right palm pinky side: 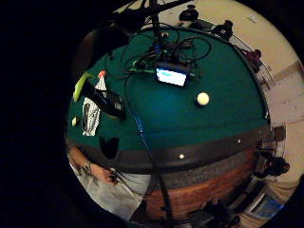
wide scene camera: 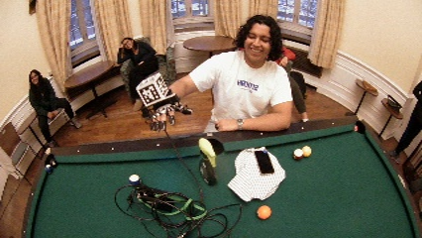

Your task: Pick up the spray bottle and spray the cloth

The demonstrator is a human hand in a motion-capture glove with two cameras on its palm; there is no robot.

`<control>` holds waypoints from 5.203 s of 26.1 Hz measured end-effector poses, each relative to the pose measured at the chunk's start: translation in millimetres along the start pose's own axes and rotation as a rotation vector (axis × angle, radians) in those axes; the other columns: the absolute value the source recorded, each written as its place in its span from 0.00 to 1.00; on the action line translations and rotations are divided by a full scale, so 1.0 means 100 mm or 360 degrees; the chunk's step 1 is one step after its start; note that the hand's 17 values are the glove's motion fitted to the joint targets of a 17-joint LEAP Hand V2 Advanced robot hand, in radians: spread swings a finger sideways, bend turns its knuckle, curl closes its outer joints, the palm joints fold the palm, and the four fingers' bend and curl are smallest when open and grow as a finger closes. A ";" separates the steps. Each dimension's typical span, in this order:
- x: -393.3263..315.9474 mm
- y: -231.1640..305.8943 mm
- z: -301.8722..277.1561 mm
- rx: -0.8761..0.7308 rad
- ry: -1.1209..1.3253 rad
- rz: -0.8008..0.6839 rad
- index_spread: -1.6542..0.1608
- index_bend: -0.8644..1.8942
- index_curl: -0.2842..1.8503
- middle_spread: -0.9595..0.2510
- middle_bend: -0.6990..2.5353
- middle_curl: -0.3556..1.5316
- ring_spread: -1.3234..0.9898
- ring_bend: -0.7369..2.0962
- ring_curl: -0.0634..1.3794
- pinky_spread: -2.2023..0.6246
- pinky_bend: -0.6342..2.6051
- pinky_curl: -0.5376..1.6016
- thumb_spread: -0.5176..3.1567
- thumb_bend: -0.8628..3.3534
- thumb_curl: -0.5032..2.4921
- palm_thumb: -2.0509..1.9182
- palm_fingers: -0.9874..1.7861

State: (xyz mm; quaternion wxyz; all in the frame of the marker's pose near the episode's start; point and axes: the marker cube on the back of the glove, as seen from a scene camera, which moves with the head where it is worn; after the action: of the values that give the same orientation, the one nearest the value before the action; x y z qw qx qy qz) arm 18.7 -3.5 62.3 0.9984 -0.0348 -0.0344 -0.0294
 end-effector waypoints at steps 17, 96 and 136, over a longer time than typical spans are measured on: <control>0.26 0.20 0.94 -0.0048 -0.0545 -0.0169 0.67 0.36 0.25 0.69 0.27 0.33 0.54 0.38 0.21 0.86 0.34 0.39 0.42 0.21 0.26 0.62 0.50; -0.61 -1.19 1.93 0.0404 -0.1423 0.0096 0.72 0.32 0.23 0.67 0.31 0.40 0.50 0.54 0.33 0.76 0.39 0.43 0.37 0.19 0.30 0.64 0.59; -1.75 -1.08 -0.91 -0.0082 -0.1093 0.0096 0.77 0.49 0.37 0.65 0.44 0.49 0.49 0.52 0.36 0.67 0.32 0.43 0.27 0.20 0.40 0.74 0.86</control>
State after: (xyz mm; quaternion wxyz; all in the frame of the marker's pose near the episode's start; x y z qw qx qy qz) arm -155.9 -108.1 -33.1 0.9277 -0.0688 -0.3667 0.0127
